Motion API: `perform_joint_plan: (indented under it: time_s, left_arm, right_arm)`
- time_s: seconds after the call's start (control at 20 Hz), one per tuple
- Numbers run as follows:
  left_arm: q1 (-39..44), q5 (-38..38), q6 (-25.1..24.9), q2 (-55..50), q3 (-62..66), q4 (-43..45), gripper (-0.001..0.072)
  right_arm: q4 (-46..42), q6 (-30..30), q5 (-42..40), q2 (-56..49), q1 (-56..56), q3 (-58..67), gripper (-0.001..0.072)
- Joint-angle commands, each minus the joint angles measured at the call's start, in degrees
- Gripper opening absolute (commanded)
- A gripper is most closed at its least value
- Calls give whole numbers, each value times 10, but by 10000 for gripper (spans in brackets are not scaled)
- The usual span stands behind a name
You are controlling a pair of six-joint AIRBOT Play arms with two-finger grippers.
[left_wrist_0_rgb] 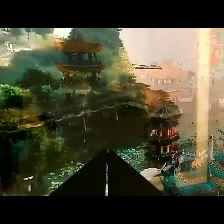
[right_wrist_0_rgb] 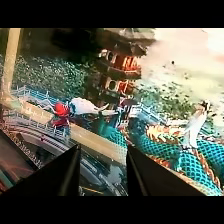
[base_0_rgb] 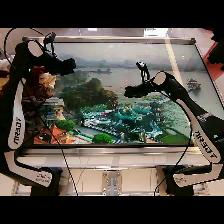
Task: Fold the shirts.
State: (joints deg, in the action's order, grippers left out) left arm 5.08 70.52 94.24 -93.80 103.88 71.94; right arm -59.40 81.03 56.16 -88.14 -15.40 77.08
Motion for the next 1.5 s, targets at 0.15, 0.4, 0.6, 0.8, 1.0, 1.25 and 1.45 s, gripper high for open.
perform_joint_plan:
  time_s: [0.15,0.4,0.6,0.8,1.0,1.25,1.45]
  left_arm:
    - [0,0,0,0,0,0,9]
    - [0,0,0,0,0,0,9]
    - [0,0,0,0,0,0,9]
    - [0,0,0,0,0,0,9]
    - [0,-3,0,0,0,0,9]
    - [0,-42,0,0,0,0,9]
    - [-1,-77,-1,0,0,6,9]
  right_arm:
    - [0,0,0,0,0,0,348]
    - [0,0,0,0,0,0,348]
    - [0,0,0,0,0,0,348]
    - [0,0,0,0,0,0,348]
    - [-2,0,-34,0,0,0,348]
    - [-14,0,-85,-1,0,0,348]
    - [-68,0,-88,-1,0,0,348]
